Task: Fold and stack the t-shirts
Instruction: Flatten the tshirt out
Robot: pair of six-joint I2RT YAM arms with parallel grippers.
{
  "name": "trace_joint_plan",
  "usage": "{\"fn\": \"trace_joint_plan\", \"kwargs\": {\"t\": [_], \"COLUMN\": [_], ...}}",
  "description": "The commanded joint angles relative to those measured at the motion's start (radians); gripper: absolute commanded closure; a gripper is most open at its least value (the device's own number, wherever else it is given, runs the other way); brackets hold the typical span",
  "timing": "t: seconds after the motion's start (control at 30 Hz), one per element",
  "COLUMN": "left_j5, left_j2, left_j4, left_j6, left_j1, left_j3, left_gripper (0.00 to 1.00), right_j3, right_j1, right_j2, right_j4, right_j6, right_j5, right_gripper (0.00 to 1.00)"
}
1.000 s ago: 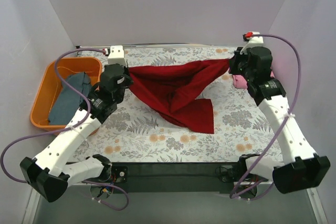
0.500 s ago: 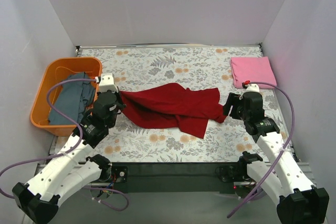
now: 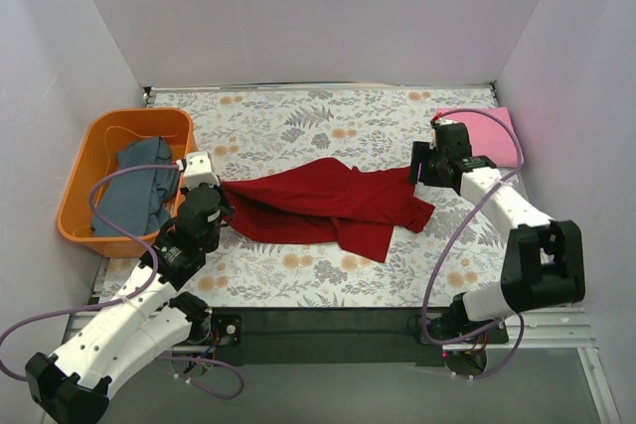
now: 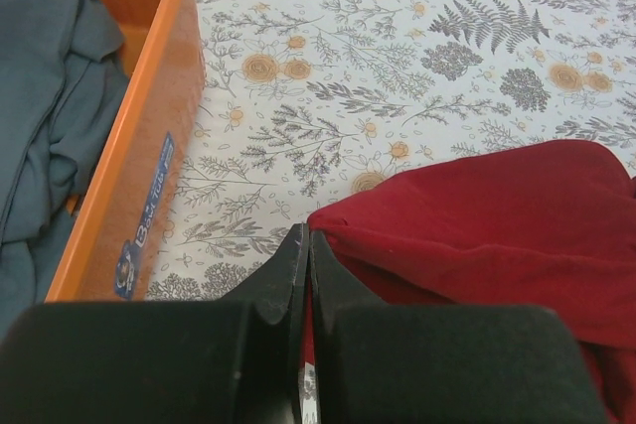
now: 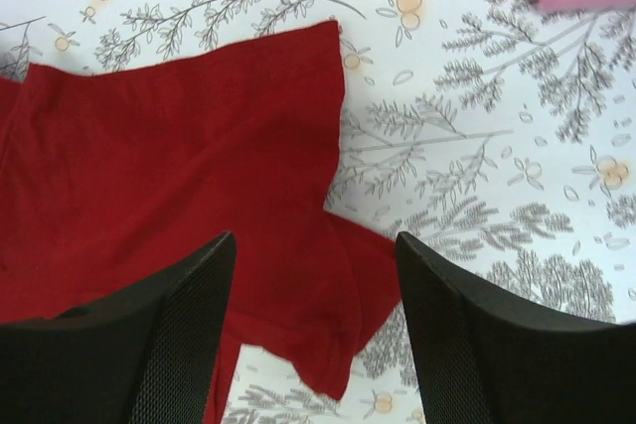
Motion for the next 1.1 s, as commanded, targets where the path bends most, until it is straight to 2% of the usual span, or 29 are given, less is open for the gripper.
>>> {"fn": "trace_joint_plan", "kwargs": {"t": [0.0, 0.4, 0.53, 0.67, 0.87, 1.07], "left_j5": [-0.018, -0.004, -0.001, 0.005, 0.008, 0.008], "left_j2": [-0.005, 0.008, 0.013, 0.015, 0.028, 0.036], "left_j4": [0.028, 0.034, 0.034, 0.037, 0.037, 0.037], "left_j6": [-0.003, 0.011, 0.014, 0.016, 0.016, 0.019], "left_j1": [0.005, 0.025, 0.032, 0.035, 0.040, 0.046], "left_j3": [-0.010, -0.016, -0.018, -0.018, -0.019, -0.019], "left_gripper": [1.00, 1.00, 1.00, 1.00, 1.00, 1.00], "right_j3": [0.084, 0.170, 0.190, 0.210, 0.233, 0.253], "right_j1": [-0.016, -0.070, -0.070, -0.070, -0.071, -0.073], "right_j2": [0.081, 0.339, 0.387, 0.427, 0.470, 0.506], "right_j4": [0.054, 0.155, 0.171, 0.176, 0.185, 0.186], "right_j6": [-0.036, -0.017, -0.019, -0.020, -0.031, -0.025], "right_j5": [-0.031, -0.154, -0.192, -0.204, -0.226, -0.270], "right_gripper": [0.40, 0.44, 0.46, 0.51, 0.53, 0.60]}}
